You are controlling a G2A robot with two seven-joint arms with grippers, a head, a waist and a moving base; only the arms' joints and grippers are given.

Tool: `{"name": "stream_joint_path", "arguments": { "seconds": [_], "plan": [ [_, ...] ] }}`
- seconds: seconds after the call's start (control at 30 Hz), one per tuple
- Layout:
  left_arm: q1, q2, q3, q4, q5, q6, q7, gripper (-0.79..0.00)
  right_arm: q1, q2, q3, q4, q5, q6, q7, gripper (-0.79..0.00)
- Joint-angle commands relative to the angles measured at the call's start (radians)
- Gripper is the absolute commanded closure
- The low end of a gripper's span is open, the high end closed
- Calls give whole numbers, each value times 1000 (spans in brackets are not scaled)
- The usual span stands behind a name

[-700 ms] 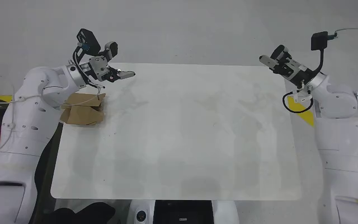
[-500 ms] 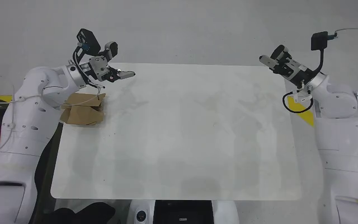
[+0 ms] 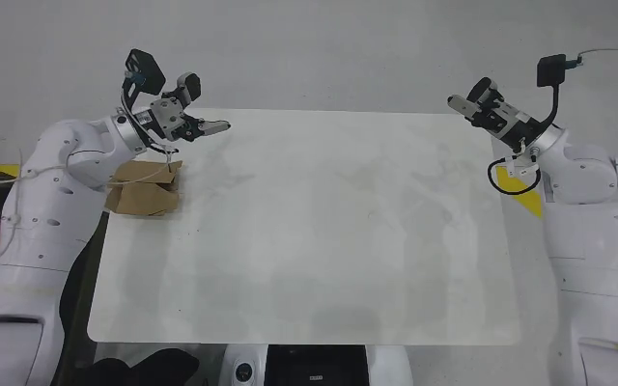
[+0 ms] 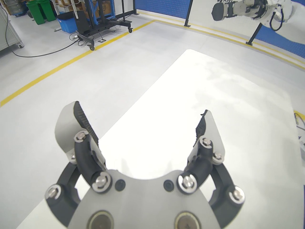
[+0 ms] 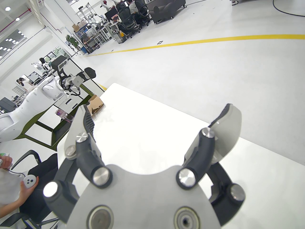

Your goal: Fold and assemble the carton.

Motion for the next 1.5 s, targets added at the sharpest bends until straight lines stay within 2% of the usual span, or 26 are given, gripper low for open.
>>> {"name": "stream_joint_path", "arguments": {
  "seconds": [0.0,0.17,0.3,0.4,0.5,0.77,0.97,1.23,1.47],
  "plan": [
    [-5,1,2,14,-136,7,-90,-785,0,0,0,0,0,0,0,-785],
    [-29,11,-1,35,-448,81,-370,-785,0,0,0,0,0,0,0,-785],
    [-39,22,-26,70,-678,175,-550,-785,0,0,0,0,0,0,0,-785],
    [-48,31,-56,107,-783,243,-633,-785,0,0,0,0,0,0,0,-785],
    [-51,37,-79,140,-832,268,-675,-785,0,0,0,0,0,0,0,-785],
    [-61,48,-129,258,-895,318,-711,-785,0,0,0,0,0,0,0,-785],
    [-76,60,-171,352,-877,348,-674,-785,0,0,0,0,0,0,0,-785],
    [-75,93,-245,475,-812,374,-621,-785,0,0,0,0,0,0,0,-785],
    [-63,125,-302,531,-730,422,-553,-785,0,0,0,0,0,0,0,-785]
  ]
}}
